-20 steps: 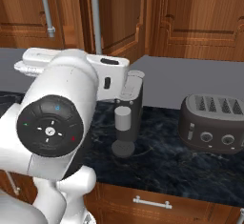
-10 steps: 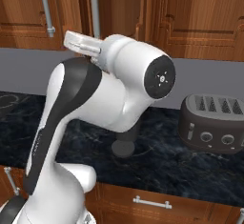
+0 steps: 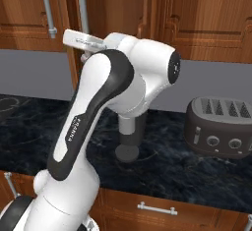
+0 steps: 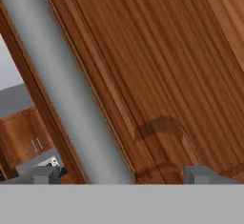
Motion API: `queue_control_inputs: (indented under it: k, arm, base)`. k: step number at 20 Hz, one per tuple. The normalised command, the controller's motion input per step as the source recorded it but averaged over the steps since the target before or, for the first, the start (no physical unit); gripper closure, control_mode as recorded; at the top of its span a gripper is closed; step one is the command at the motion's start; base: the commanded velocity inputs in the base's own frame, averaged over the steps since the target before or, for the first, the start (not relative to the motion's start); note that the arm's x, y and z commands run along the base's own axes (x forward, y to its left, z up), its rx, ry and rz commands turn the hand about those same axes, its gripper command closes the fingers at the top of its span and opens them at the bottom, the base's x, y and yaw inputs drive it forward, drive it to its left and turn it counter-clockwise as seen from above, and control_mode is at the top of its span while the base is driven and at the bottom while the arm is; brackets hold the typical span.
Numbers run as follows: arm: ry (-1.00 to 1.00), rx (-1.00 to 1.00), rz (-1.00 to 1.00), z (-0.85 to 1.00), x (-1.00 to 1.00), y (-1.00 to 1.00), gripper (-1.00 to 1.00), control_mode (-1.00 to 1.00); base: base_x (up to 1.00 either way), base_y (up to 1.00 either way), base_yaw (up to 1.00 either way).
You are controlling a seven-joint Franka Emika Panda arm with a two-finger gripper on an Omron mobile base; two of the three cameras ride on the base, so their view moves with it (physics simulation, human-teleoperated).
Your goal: Open the cabinet and move the ladle to the pot. Then close the cabinet.
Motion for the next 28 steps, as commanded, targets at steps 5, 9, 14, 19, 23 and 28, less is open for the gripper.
queue_control_inputs:
  k: [5, 9, 14, 19, 23, 28]
  arm:
    - [-0.06, 0.03, 0.14, -0.01, 0.85, 1.0, -1.0, -1.0]
    - [-0.19, 0.0, -0.02, 0.0, 0.72, 1.0, -1.0, -1.0]
    - [-0.15, 0.0, -0.15, 0.01, 0.68, 0.81, -1.0, -1.0]
    - [-0.16, -0.03, -0.23, 0.13, 0.2, 0.78, -1.0, -1.0]
    - [-0.12, -0.1, -0.34, 0.24, 0.14, 0.82, -1.0, -1.0]
    - [-0.02, -0.12, -0.36, 0.36, 0.55, 0.56, -1.0, -1.0]
  base:
    - [0.0, 0.0, 0.0]
    - [0.0, 0.0, 0.0]
    - [0.0, 0.0, 0.0]
    - [0.0, 0.0, 0.0]
    - [0.0, 0.0, 0.0]
    - [0.0, 0.0, 0.0]
